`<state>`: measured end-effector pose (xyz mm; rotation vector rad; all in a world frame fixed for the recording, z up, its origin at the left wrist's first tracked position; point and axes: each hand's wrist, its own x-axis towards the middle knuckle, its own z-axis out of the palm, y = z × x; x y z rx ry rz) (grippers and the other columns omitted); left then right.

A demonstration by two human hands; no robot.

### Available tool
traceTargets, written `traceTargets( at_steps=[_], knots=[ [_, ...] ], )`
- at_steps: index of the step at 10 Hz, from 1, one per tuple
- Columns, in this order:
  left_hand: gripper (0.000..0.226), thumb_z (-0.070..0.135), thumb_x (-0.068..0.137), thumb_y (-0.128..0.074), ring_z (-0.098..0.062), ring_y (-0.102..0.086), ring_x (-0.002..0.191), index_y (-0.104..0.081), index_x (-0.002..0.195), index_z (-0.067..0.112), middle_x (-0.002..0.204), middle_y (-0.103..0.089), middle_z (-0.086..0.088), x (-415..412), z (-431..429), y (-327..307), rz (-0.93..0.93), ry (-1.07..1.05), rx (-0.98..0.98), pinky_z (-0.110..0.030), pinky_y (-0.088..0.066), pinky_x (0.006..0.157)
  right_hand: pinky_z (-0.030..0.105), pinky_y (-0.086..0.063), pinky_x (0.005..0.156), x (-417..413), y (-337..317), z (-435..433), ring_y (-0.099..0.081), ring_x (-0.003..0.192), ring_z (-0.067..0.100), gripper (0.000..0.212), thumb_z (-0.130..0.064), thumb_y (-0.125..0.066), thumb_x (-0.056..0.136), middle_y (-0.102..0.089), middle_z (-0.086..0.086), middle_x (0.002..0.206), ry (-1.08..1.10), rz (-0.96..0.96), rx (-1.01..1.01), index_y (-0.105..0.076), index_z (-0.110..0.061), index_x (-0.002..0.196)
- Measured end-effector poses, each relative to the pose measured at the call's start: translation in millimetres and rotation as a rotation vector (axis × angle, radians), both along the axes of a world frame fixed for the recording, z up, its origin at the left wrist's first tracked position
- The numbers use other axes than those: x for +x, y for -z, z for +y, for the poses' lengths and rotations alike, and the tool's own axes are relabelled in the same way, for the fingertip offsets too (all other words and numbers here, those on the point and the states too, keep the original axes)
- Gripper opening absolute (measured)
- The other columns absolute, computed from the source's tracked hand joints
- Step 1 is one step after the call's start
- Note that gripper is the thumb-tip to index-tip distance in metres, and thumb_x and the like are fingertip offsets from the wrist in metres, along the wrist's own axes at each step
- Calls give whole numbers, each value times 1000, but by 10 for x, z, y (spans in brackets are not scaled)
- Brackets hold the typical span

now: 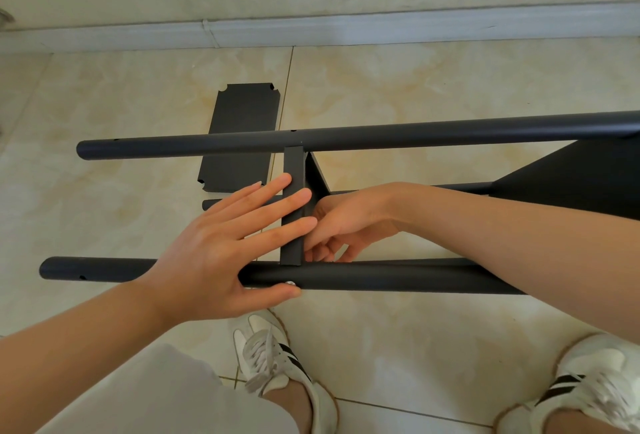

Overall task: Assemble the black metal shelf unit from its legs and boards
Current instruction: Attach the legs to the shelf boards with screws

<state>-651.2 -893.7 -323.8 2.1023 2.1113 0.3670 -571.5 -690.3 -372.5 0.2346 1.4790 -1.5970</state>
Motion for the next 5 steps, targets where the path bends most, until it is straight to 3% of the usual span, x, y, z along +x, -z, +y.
traceTargets(
  at_steps=[1, 2, 3, 4, 5],
  knots=[
    [67, 58, 89, -62, -26, -28, 151, -51, 143, 20, 155, -42, -5, 2, 2, -5, 3, -2, -3, -39, -24, 124, 36, -53, 88, 0, -35, 53, -56, 78, 17, 23, -23, -59, 95, -60, 0, 72, 11, -15, -66, -72, -17, 77],
    [67, 58, 89, -62, -26, -28, 151, -50, 143, 20, 155, -42, -5, 4, 6, -7, -1, -2, -5, -40, -25, 124, 39, -52, 92, 2, -44, 64, -57, 83, 19, 18, -17, -61, 94, -61, 3, 76, 4, -11, -97, -72, -15, 80],
    [67, 58, 89, -62, -26, -28, 151, -50, 143, 20, 155, -42, -6, 4, 4, -5, -3, -2, -1, -40, -25, 123, 43, -49, 101, -8, -16, 41, -57, 93, 23, 24, -21, -62, 94, -58, 12, 88, -18, 20, -1, -74, -19, 73],
    [67, 58, 89, -62, -27, -28, 151, -50, 143, 20, 155, -43, -6, 6, 5, -6, -2, -2, 0, -42, -26, 123, 38, -51, 98, -12, -17, 66, -56, 90, 20, 35, -25, -61, 95, -60, 8, 85, -18, 17, 3, -74, -24, 62],
    [67, 58, 89, -63, -27, -28, 151, -51, 143, 19, 155, -42, -6, 4, 4, -6, -3, -7, -5, -42, -27, 123, 35, -53, 92, -9, -32, 59, -57, 86, 19, 19, -19, -64, 93, -62, 3, 77, -8, 3, -56, -74, -18, 77]
  ],
)
